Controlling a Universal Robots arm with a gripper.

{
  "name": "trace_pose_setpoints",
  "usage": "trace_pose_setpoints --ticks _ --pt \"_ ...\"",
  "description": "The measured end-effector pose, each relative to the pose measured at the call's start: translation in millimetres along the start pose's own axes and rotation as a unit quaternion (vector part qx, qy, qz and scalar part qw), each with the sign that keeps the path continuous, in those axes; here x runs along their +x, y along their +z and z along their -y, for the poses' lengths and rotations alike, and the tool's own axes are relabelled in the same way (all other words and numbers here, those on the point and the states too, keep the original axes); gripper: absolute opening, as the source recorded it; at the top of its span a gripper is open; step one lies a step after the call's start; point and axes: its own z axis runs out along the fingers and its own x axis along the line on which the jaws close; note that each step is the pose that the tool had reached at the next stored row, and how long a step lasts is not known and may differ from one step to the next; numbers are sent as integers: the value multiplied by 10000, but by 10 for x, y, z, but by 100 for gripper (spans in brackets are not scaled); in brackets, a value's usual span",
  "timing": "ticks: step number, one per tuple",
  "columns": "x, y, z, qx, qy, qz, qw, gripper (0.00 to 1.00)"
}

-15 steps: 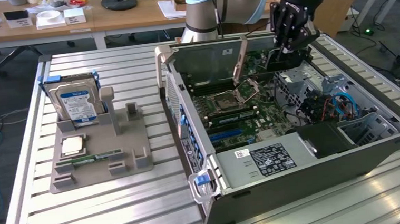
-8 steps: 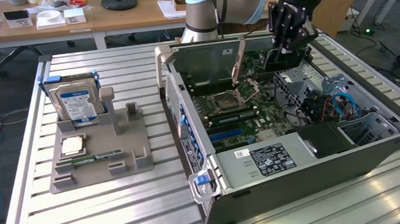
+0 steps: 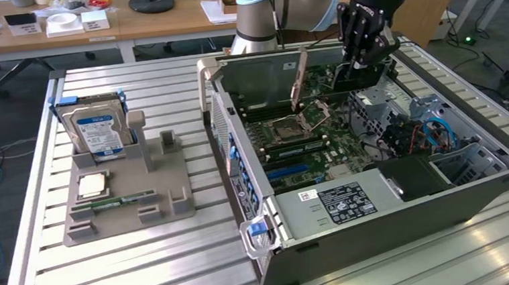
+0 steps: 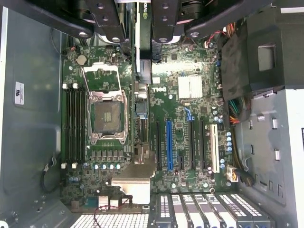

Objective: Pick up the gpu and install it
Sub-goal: 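Insert the gpu into the slot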

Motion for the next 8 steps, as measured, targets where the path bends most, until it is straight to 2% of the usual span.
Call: trace_pose_setpoints --ticks 8 --pt "0 16 -5 1 0 1 10000 26"
